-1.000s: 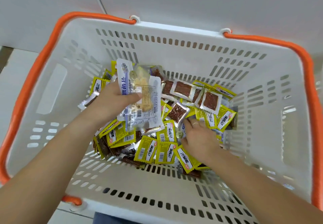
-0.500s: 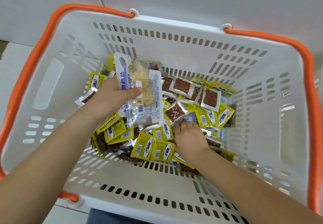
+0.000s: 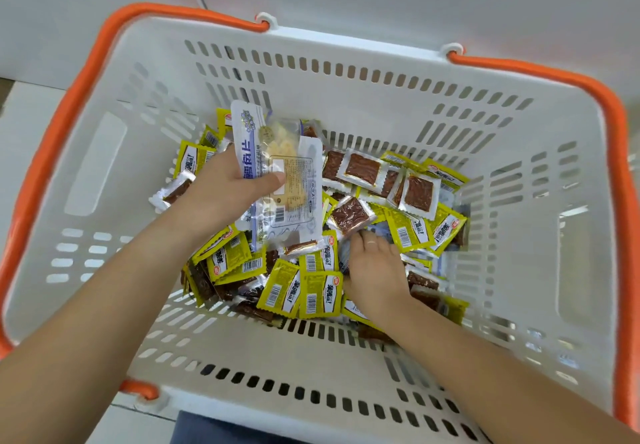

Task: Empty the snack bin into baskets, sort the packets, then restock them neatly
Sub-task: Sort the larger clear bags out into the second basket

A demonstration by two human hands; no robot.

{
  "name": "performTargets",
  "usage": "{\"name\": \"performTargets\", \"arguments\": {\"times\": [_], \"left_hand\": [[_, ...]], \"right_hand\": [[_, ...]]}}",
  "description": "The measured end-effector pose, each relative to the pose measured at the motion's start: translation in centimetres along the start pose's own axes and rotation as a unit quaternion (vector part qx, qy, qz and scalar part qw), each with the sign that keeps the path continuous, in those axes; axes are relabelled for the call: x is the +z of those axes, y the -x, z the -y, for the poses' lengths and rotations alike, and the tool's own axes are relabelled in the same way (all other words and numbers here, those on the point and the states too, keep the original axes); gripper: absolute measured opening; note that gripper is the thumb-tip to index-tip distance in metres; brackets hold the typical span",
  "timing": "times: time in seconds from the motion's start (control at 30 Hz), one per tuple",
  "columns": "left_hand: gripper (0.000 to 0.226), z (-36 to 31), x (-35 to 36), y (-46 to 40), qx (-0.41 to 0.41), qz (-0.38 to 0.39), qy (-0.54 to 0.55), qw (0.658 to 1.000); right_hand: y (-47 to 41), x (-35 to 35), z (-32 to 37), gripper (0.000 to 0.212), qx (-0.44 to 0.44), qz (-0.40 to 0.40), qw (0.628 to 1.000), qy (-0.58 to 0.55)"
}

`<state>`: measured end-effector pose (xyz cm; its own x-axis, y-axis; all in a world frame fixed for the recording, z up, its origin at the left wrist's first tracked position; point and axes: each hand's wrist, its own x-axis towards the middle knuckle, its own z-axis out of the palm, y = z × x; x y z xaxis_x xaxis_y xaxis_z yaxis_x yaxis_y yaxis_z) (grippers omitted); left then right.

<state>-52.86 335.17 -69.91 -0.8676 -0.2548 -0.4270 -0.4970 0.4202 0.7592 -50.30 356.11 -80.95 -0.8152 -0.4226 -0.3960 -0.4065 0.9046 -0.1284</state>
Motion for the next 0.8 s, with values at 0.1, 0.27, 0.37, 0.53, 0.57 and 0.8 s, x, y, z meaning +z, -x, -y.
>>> {"name": "performTargets", "arguments": {"times": [0.1,0.27,0.37,0.53,0.57,0.8], "left_hand": [[0.015,-0.1,0.0,0.2,0.002,-0.001,-0.010,1.000],[0.027,-0.3,0.0,0.2,0.001,-0.005,-0.001,1.000],[0.039,-0.7,-0.3,0.5,0.001,-0.037,0.017,0.999],[0.020,-1.6,-1.1,1.7,0.007,-0.040,0.113,0.993],[0.023,-2.0,-1.2,2.3,0.009,-0.030,0.135,0.990],[0.094,-8.3,2.1,6.3,0.015,0.100,0.249,0.963]], "right_hand": [[-0.7,-0.1,-0.8,0.055,0.038,-0.012,0.997,-0.073],[-1.4,-1.0,-1.5,0.026,0.085,0.008,0.977,-0.194],[-1.3,-3.7,-1.3,0.011,0.102,0.038,0.955,-0.277],[2.1,-11.4,-4.3,0.015,0.121,-0.030,0.908,-0.399],[3.3,-13.1,-5.2,0.015,0.122,-0.060,0.886,-0.443],[14.3,-18.3,-11.0,0.010,0.172,-0.255,0.671,-0.675]]}}
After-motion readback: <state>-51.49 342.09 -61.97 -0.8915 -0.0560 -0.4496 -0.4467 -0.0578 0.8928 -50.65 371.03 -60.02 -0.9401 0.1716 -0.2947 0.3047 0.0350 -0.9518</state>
